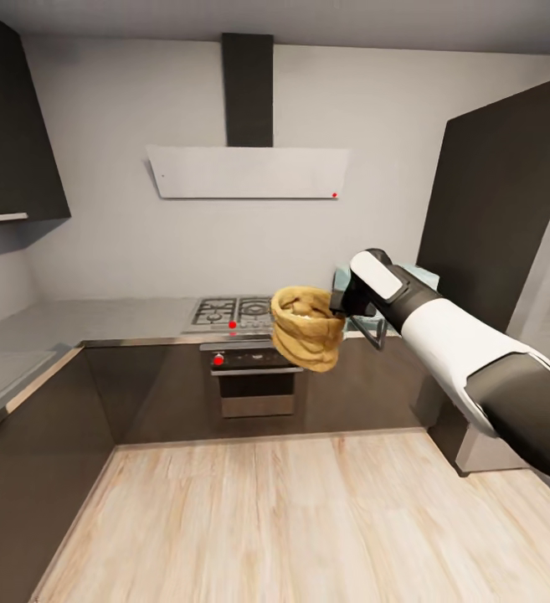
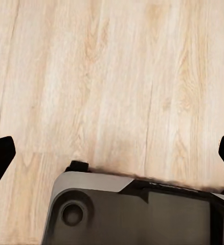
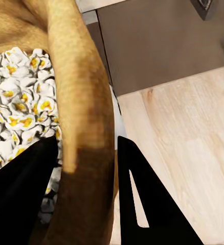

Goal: In the kitchen, take the popcorn bag from the countertop, put it into the microwave, and heat it until the popcorn is cooked so the cooked popcorn ends up inside the bag.

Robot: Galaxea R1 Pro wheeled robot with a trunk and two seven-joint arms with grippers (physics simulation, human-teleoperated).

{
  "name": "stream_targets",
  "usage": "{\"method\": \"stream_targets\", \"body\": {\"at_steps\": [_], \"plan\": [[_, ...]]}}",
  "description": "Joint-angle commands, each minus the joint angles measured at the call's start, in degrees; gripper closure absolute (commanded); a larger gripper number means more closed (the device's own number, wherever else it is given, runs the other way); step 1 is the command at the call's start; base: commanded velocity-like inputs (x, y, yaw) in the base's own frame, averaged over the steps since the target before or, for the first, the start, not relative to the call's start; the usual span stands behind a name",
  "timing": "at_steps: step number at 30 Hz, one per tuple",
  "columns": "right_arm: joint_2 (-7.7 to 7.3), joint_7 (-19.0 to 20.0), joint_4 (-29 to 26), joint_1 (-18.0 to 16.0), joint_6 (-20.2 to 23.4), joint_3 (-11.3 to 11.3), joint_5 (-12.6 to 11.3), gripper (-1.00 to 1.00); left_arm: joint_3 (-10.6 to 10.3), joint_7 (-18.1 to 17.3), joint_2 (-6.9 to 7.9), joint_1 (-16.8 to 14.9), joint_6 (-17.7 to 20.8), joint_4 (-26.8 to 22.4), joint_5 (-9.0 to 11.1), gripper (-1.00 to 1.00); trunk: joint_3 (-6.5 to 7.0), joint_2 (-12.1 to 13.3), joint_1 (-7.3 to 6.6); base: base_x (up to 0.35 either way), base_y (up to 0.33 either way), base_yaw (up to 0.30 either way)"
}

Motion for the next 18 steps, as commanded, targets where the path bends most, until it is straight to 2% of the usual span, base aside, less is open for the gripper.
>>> {"method": "stream_targets", "body": {"at_steps": [1,5,11,18], "plan": [[-0.03,-0.47,-0.12,-0.02,0.03,0.42,-0.58,1.0,0.13,0.06,-0.03,-0.01,-0.17,0.02,0.05,-1.0,-0.03,-0.05,-0.01,-0.304,-0.214,0.0],[1.12,-0.54,-0.17,0.22,0.03,0.66,-0.52,1.0,0.13,0.06,-0.03,-0.01,-0.17,0.02,0.05,-1.0,-0.03,-0.05,-0.01,-0.304,-0.214,0.0],[0.9,-0.5,-0.15,0.52,0.06,0.84,-0.51,1.0,0.22,0.06,-0.03,-0.03,-0.17,0.02,0.12,-1.0,-0.03,-0.05,-0.01,-0.28,-0.23,0.0],[0.72,-0.5,-0.15,0.53,0.11,0.84,-0.51,1.0,0.32,0.06,0.06,-0.03,-0.17,0.02,0.14,-1.0,-0.03,-0.05,-0.01,-0.031,-0.331,0.0]]}}
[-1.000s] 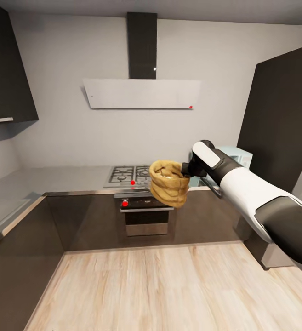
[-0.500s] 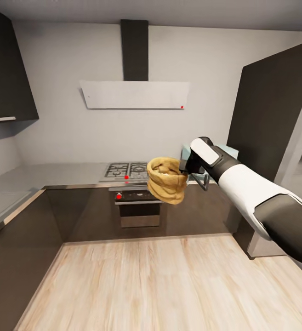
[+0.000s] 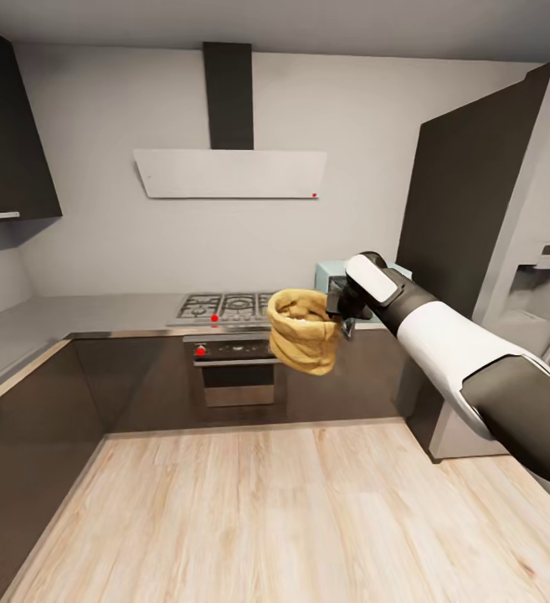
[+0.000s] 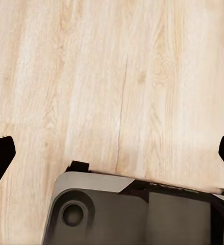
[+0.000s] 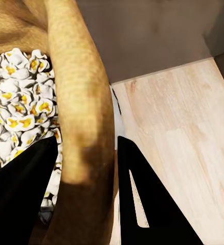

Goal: In the kitchen, take the popcorn bag from the countertop, put it into the microwave, and heat it until the popcorn is cooked so the cooked popcorn ends up inside the bag.

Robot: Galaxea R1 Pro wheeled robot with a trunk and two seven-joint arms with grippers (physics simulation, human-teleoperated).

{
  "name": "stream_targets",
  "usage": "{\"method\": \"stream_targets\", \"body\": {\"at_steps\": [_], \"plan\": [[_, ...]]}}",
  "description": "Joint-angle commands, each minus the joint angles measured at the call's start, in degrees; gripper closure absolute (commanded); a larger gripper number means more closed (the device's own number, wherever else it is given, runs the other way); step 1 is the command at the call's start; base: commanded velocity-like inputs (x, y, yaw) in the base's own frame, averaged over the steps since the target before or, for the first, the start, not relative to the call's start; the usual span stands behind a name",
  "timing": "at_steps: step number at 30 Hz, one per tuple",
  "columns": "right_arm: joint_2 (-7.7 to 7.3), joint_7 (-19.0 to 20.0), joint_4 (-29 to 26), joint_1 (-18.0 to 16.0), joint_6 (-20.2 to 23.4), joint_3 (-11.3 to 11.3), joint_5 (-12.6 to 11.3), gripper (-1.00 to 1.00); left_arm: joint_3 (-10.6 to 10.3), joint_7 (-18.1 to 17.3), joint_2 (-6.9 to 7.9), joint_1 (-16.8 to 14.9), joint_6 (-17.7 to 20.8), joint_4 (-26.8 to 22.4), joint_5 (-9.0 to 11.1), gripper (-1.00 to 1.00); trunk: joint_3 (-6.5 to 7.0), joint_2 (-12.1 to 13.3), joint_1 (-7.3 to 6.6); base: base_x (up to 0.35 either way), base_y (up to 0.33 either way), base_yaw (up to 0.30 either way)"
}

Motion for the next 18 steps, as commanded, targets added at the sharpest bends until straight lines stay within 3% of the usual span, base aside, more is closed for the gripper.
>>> {"method": "stream_targets", "body": {"at_steps": [1,11,18], "plan": [[-0.09,-0.5,-0.09,-0.01,0.02,0.4,-0.6,1.0,0.18,0.06,-0.03,-0.04,-0.17,0.02,0.1,-1.0,-0.02,-0.04,0.02,-0.001,-0.341,0.0],[-0.65,-0.5,0.13,0.18,0.07,0.49,-0.52,1.0,0.3,0.06,0.12,0.01,-0.17,0.1,0.36,-1.0,-0.02,-0.04,0.02,0.062,-0.343,0.0],[-3.21,0.24,0.68,0.54,0.14,0.49,-0.52,1.0,0.3,0.06,0.14,0.01,-0.17,0.11,0.33,-1.0,-0.02,-0.04,0.02,0.107,-0.343,0.0]]}}
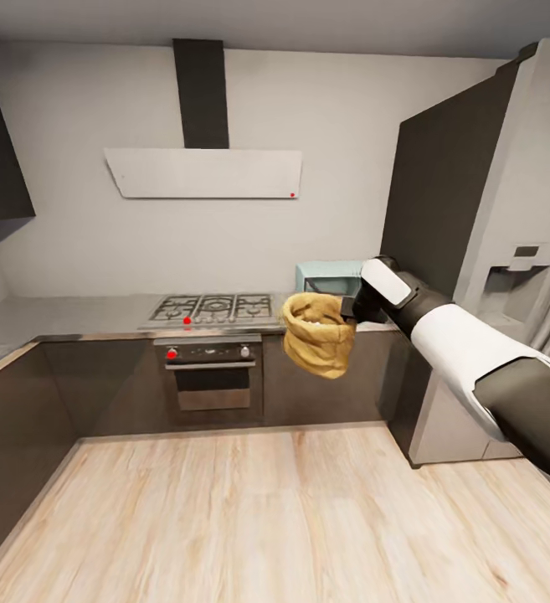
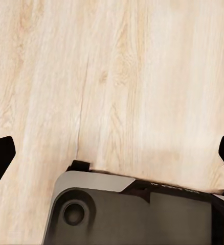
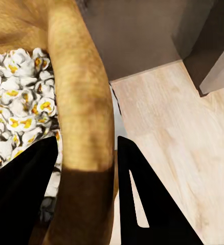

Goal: In the kitchen, take the popcorn bag from the countertop, put it into the microwave, and heat it until the popcorn is cooked so the cooked popcorn ends up inside the bag.

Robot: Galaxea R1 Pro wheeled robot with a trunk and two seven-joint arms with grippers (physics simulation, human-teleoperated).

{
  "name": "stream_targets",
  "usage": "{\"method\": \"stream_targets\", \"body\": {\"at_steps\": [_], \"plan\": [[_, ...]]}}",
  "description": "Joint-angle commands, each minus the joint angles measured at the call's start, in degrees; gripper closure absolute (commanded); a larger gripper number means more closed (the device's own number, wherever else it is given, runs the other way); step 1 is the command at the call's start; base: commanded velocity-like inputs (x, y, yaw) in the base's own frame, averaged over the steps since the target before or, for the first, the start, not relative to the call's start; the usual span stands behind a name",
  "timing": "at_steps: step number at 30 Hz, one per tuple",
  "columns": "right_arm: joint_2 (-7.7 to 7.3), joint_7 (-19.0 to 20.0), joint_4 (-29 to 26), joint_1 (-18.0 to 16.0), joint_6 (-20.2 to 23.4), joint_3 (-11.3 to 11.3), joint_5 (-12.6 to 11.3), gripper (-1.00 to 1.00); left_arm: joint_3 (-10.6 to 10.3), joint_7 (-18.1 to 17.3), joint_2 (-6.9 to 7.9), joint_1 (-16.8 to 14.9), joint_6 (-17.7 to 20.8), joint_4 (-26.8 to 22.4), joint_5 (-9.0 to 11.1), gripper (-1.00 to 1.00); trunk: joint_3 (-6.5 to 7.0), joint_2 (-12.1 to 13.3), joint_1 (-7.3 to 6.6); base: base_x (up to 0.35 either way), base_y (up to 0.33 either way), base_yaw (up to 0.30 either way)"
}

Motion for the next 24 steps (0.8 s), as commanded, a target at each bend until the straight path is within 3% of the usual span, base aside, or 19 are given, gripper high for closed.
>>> {"method": "stream_targets", "body": {"at_steps": [1,15,19,24], "plan": [[-0.51,-0.2,-0.14,0.08,-0.01,0.39,-0.77,1.0,0.1,0.06,-0.02,-0.02,-0.18,0.04,0.08,-1.0,-0.03,-0.04,0.03,0.108,-0.343,0.0],[-1.78,1.2,-0.07,1.16,-0.02,0.85,-0.52,1.0,0.1,0.06,-0.03,-0.02,-0.18,0.04,0.16,-1.0,-0.03,-0.04,0.03,0.108,-0.343,0.0],[-2.77,3.01,-0.02,1.27,-0.02,3.04,-0.51,1.0,0.1,0.06,-0.02,-0.02,-0.18,0.03,0.13,-1.0,-0.03,-0.04,0.03,0.108,-0.343,0.0],[-3.89,4.12,0.04,1.56,-0.02,3.96,-0.5,1.0,0.1,0.06,-0.01,-0.02,-0.18,0.04,0.16,-1.0,-0.03,-0.04,0.03,0.108,-0.343,0.0]]}}
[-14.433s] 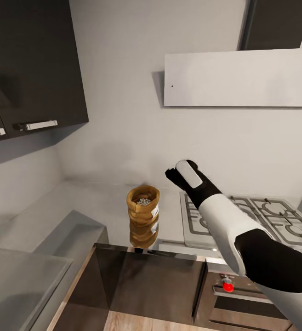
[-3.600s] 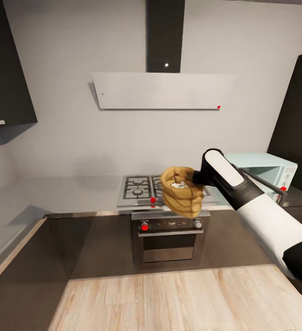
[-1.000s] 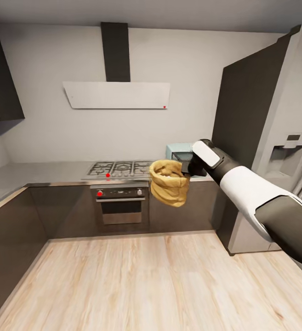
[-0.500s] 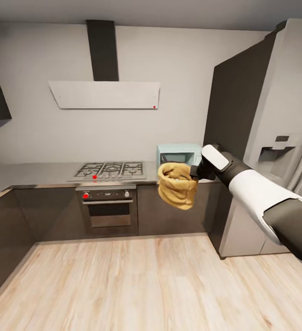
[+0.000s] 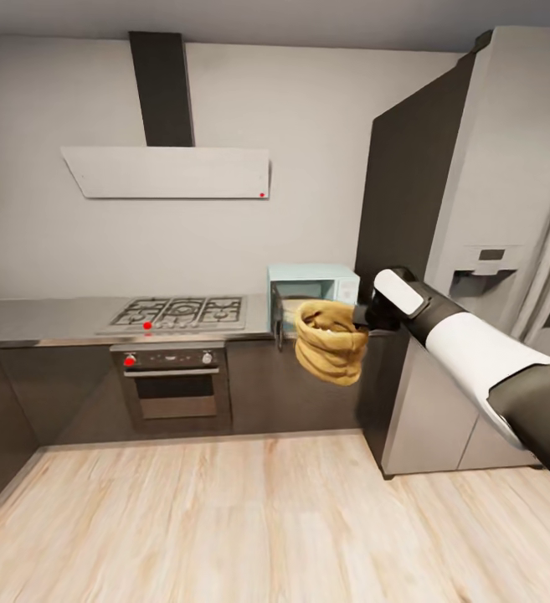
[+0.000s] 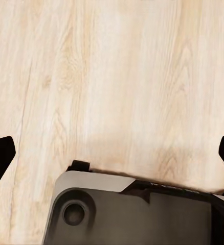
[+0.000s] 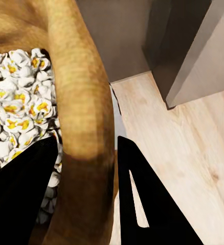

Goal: In the kitchen, take the popcorn bag from the countertop, put it into the microwave, and heat it until the popcorn is cooked so the cooked popcorn ends up inside the bag.

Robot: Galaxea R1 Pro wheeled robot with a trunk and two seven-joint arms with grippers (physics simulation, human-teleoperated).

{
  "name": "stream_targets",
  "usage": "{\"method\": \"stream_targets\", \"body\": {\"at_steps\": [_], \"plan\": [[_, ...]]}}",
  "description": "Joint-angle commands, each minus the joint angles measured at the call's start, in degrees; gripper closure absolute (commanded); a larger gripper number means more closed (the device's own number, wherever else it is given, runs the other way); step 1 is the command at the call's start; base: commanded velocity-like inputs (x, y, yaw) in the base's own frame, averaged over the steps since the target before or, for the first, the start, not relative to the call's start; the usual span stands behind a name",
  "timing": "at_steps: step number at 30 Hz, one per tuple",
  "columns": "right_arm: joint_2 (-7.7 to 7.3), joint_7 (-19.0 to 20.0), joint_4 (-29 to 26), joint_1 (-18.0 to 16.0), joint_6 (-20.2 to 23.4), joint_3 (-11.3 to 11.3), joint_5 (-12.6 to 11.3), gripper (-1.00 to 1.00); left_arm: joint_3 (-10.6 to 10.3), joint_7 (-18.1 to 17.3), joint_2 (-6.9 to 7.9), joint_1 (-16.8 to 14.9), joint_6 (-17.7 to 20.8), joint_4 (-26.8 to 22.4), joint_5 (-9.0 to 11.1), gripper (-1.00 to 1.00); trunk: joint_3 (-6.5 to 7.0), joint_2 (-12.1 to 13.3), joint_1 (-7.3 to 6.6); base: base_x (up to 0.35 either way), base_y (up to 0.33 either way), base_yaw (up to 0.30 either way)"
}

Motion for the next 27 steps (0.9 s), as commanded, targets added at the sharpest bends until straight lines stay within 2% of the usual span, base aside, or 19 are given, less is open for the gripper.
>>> {"method": "stream_targets", "body": {"at_steps": [1,4,8,12,15,21,27], "plan": [[-0.31,0.02,-0.15,0.03,0.01,0.65,-0.7,1.0,0.12,0.06,-0.03,-0.06,-0.18,0.03,0.09,-1.0,-0.02,-0.04,0.03,0.108,-0.343,0.0],[-0.9,1.31,-0.16,0.78,-0.08,1.04,-0.7,1.0,0.12,0.06,-0.03,-0.04,-0.18,0.03,0.09,-1.0,-0.02,-0.04,0.03,0.109,-0.343,0.0],[-0.92,3.47,-0.16,3.53,-1.73,1.6,-0.56,1.0,0.2,0.06,0.04,0.0,-0.18,0.03,0.17,-1.0,-0.02,-0.04,0.03,0.156,-0.297,0.0],[-0.37,5.49,-0.28,5.98,-2.98,3.05,0.9,1.0,0.16,0.06,0.03,0.15,-0.18,0.03,0.18,-1.0,-0.02,-0.04,0.03,0.038,-0.052,0.0],[-0.26,6.1,-1.09,9.05,-3.89,3.6,1.88,1.0,0.37,0.06,0.06,-0.13,-0.15,0.03,0.26,-1.0,-0.02,-0.04,0.03,0.241,-0.004,0.0],[-0.31,6.12,-1.04,9.39,-3.93,3.75,2.02,1.0,0.3,0.06,0.02,-0.19,-0.12,0.03,0.25,-1.0,-0.02,-0.04,0.03,0.342,-0.023,0.0],[-0.13,6.12,-1.06,9.36,-4.0,3.61,2.03,1.0,0.3,0.11,-0.11,-0.19,-0.16,0.03,0.18,-1.0,-0.02,-0.04,0.03,0.343,-0.143,0.0]]}}
